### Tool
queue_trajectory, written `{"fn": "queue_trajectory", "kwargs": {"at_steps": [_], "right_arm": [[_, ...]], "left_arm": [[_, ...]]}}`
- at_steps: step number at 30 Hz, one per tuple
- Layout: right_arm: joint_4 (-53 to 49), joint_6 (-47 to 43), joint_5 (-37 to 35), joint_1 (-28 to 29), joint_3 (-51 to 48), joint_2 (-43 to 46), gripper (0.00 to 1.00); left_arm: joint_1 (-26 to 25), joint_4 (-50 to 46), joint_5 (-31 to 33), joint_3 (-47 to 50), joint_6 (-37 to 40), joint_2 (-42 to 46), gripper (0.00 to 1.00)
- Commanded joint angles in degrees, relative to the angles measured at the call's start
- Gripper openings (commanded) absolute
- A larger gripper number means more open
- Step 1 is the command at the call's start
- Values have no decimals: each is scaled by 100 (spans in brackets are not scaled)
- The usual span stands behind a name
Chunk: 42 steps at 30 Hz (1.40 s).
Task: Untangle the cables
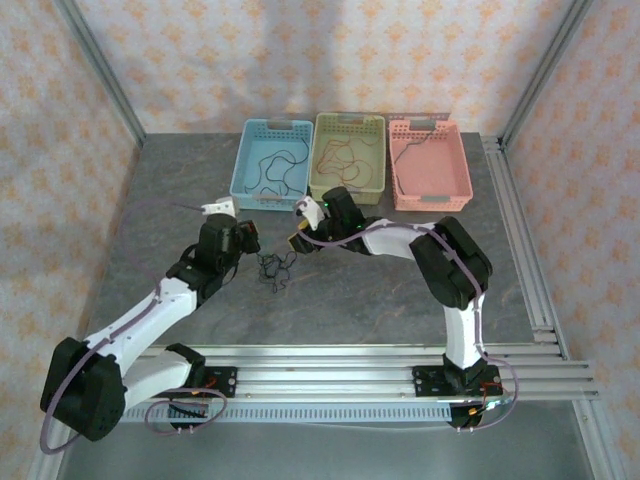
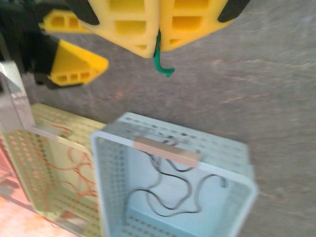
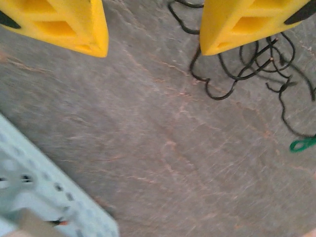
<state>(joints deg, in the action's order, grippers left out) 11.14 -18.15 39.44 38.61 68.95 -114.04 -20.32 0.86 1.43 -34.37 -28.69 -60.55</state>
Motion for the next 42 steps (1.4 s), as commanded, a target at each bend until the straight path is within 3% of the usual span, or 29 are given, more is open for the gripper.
{"fn": "queue_trajectory", "kwargs": {"at_steps": [1, 18, 30, 35, 42], "right_arm": [[-360, -250, 318, 144, 226, -177, 53], [517, 622, 1119, 539, 578, -598, 58], [172, 738, 1277, 744, 1074, -1016, 55], [214, 822, 1233, 753, 1132, -1068, 43], [192, 781, 1101, 751, 1086, -992, 7]], "left_arm": [[172, -220, 642, 265, -391, 264, 0], [256, -193, 728, 361, -559, 264, 0], [256, -167, 727, 378, -555, 290, 0], [256, -181, 740, 378, -559, 292, 0], [261, -204, 781, 383, -577, 303, 0]]}}
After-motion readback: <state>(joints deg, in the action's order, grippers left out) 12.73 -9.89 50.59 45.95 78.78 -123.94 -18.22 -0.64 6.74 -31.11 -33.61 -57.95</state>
